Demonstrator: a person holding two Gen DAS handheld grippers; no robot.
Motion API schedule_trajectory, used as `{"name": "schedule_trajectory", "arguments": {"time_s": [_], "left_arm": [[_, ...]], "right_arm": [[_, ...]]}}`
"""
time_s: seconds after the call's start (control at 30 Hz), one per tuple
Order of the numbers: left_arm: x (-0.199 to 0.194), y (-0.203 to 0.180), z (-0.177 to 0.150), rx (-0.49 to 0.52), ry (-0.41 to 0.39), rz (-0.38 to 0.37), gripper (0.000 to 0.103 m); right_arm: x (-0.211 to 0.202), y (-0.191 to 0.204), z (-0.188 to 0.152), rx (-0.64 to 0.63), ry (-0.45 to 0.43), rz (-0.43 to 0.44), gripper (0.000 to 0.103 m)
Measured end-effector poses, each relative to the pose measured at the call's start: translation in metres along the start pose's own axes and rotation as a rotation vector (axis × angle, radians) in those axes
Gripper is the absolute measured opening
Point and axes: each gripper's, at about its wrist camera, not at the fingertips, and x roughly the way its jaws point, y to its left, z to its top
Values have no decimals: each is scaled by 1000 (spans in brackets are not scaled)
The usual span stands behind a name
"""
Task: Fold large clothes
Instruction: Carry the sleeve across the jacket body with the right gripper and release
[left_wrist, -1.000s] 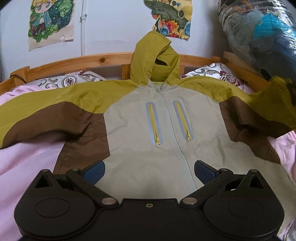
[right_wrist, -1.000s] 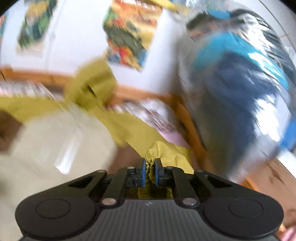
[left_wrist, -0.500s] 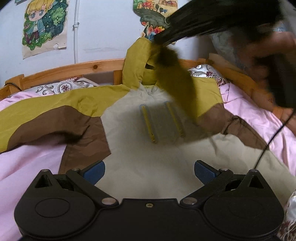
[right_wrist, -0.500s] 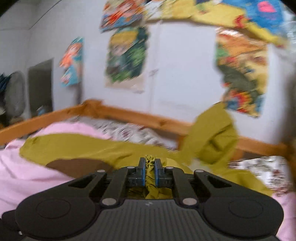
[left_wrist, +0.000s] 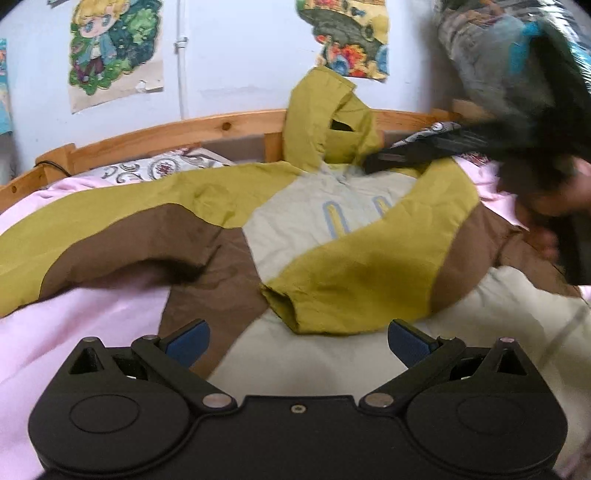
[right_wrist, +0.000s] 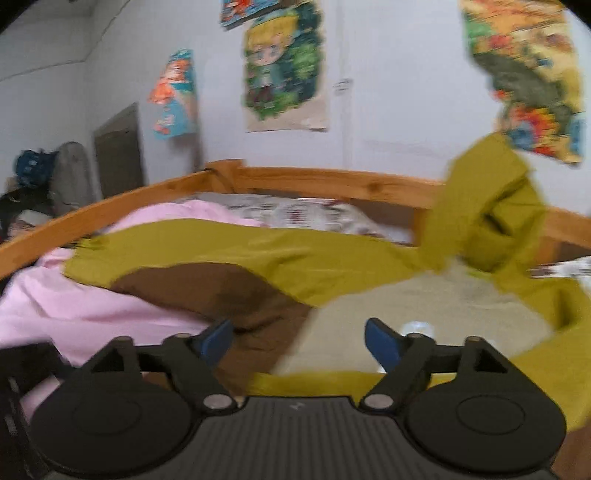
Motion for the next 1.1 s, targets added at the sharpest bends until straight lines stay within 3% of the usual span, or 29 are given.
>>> {"name": "schedule_trajectory", "arguments": {"time_s": [0.13, 0.23, 0.4, 0.5, 0.57, 0.6, 0.63, 0.67, 0.73, 0.83, 0.9, 0.97, 1.03, 1.1], "left_arm": [[33, 8, 10, 4, -34, 40, 102], [64, 17, 22, -19, -2, 10, 102], [111, 25, 36, -49, 49, -78, 100], [142, 23, 39, -62, 112, -96, 82], [155, 21, 39, -63, 137, -86, 47], [159, 20, 38, -65, 144, -75, 39], [162, 21, 36, -72, 141, -87, 22], [162, 22, 34, -87, 133, -108, 3], [158, 21, 32, -115, 93, -145, 0], [147, 7, 34, -91, 19, -145, 0], [149, -3, 35, -65, 22, -94, 0], [159, -2, 34, -67, 48, -27, 0], [168, 10, 32, -115, 82, 14, 0], [169, 21, 31, -159, 95, 19, 0]], "right_arm": [[-25, -60, -21, 6, -16, -222, 92], [-32, -119, -30, 98, 9, -392, 92], [-19, -207, -28, 407, 8, -388, 86], [6, -238, -19, 489, 10, -408, 77], [26, -251, -15, 503, 36, -432, 64], [36, -255, -12, 503, 68, -442, 44], [45, -258, -10, 498, 104, -462, 23], [50, -260, -8, 483, 130, -483, 17], [57, -256, 0, 396, 151, -544, 8], [57, -229, 17, 123, 129, -666, 8], [60, -217, 23, -43, 93, -733, 8], [66, -228, 25, 2, 116, -704, 14], [58, -243, 18, 130, 93, -640, 47], [44, -249, 8, 186, 52, -602, 65]]}}
